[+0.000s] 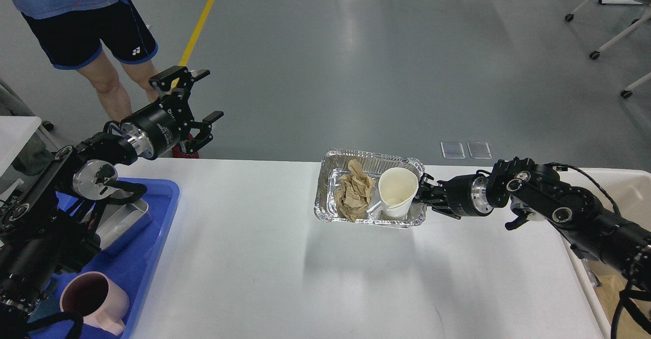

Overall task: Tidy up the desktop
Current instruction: 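Carry the foil tray with the right gripper over the white bin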

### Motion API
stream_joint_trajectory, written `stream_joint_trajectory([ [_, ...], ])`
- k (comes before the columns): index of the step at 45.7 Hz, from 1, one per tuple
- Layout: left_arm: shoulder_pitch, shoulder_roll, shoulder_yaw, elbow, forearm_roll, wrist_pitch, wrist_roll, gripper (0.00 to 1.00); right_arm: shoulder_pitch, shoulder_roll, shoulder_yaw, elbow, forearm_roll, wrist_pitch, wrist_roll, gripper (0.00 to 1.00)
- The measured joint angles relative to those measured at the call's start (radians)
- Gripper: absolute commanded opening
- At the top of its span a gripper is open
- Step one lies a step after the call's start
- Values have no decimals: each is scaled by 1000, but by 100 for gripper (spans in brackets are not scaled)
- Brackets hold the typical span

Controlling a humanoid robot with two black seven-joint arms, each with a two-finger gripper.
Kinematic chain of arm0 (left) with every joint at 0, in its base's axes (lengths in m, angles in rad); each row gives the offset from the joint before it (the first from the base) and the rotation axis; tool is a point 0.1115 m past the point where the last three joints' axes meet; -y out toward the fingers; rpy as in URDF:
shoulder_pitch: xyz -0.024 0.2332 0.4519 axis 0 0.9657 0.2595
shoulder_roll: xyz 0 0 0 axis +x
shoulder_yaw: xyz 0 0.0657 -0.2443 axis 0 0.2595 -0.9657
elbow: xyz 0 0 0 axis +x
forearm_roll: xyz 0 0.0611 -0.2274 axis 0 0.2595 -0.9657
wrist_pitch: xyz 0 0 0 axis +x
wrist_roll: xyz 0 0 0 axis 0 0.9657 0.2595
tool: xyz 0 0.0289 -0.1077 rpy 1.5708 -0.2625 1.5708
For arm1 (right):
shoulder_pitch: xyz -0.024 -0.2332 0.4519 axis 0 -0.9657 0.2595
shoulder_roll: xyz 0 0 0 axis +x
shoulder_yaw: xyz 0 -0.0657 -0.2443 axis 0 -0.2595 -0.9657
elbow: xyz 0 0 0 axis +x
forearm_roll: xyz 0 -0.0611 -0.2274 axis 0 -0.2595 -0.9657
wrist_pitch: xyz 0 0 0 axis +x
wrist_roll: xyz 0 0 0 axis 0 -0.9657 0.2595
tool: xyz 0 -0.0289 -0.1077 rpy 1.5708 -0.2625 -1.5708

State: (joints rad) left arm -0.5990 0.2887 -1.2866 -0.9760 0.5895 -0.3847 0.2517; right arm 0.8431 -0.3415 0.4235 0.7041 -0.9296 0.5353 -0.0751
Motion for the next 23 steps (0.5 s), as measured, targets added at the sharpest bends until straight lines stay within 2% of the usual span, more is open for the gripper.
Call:
stream_joint_trajectory([
  [3,30,0,-28,23,-41,0,-41,87,-1,-1,0,0,0,-2,0,0],
  [11,93,1,-76,89,-128,0,-185,87,-2,-4,0,1,0,-3,0,0],
  [14,100,-1,-80,131,-151,0,-223,92,-2,-4,0,1,0,-3,0,0],
  [17,101,-5,-81,170,-167,0,-238,95,-3,-4,0,1,0,-4,0,0],
  [23,102,-14,-69,198,-174,0,-243,96,-4,-10,15,2,0,-4,-1,0],
])
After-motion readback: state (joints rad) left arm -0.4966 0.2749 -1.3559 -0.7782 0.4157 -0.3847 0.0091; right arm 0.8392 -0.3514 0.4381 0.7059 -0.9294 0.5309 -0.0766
